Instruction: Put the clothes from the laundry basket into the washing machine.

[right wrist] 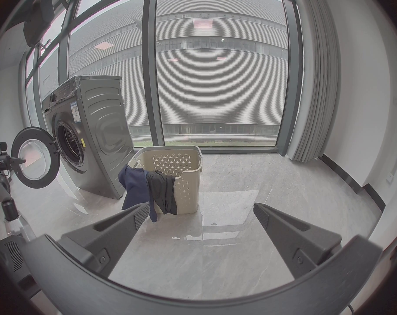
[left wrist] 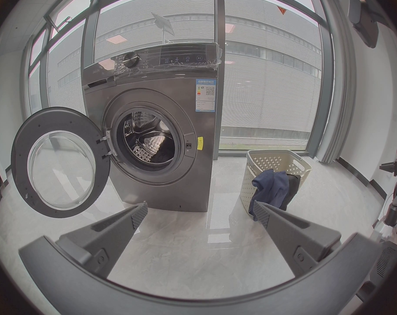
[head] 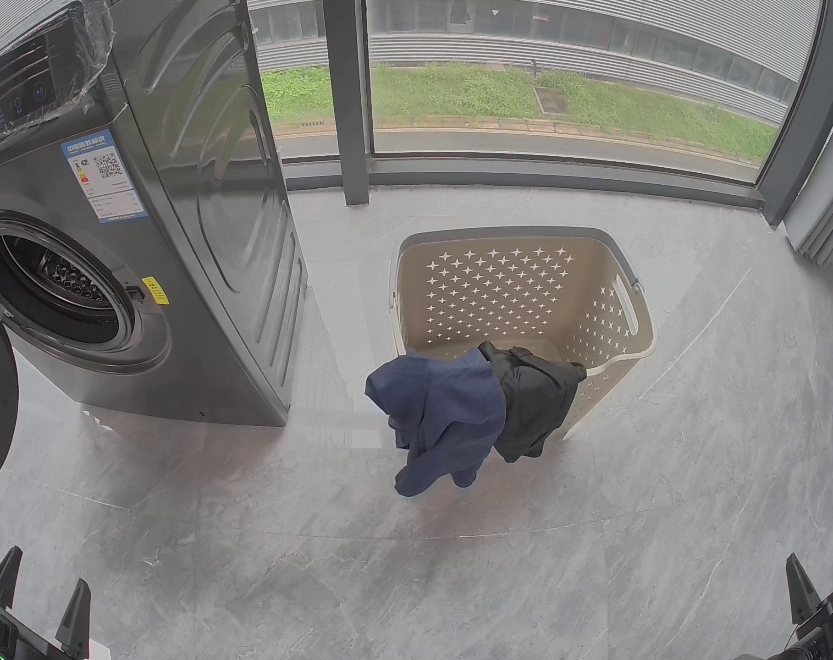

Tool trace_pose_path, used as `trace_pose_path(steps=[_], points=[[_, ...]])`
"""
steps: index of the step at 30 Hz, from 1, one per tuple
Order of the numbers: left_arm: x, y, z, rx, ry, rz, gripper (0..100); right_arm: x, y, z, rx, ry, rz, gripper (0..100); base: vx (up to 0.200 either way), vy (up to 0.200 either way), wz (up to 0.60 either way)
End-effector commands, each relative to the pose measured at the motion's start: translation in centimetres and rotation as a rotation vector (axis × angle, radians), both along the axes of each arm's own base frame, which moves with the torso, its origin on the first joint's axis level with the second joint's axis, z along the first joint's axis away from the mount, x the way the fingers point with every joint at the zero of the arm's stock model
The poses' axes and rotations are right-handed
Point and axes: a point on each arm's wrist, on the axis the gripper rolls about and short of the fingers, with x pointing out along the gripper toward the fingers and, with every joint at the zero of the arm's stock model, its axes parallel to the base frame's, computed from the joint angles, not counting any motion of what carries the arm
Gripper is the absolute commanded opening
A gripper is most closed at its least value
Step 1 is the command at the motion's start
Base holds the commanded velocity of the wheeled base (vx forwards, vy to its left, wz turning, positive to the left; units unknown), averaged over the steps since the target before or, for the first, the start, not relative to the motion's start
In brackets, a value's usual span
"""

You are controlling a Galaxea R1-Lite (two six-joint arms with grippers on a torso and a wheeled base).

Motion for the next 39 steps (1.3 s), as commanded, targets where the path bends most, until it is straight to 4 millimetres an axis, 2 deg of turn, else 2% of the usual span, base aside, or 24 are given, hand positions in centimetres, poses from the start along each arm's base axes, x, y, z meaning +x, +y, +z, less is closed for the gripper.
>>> trace_pose_path(steps=[1,4,19,28,37,39], points=[[0.03,0.00,-0.52,-0.001,0.004,0.000,100,0.05,0.00,-0.47,0.001,0.008,0.000,100,0.000,0.000,0.00],[0.03,0.00,-0.53,0.001,0.006,-0.002,100,0.05,0.00,-0.47,0.001,0.008,0.000,100,0.000,0.000,0.00],[0.03,0.00,-0.52,0.001,0.004,-0.002,100,0.05,0.00,-0.47,-0.001,0.008,0.000,100,0.000,-0.200,0.00],[0.03,0.00,-0.52,-0.001,0.004,-0.002,100,0.05,0.00,-0.47,-0.001,0.008,0.000,100,0.000,0.000,0.00],[0.03,0.00,-0.52,0.001,0.004,-0.002,100,0.05,0.00,-0.47,0.004,0.008,0.000,100,0.200,0.000,0.00],[0.03,0.00,-0.52,0.001,0.004,0.000,100,0.07,0.00,-0.51,0.004,0.010,0.000,100,0.000,0.000,0.00]])
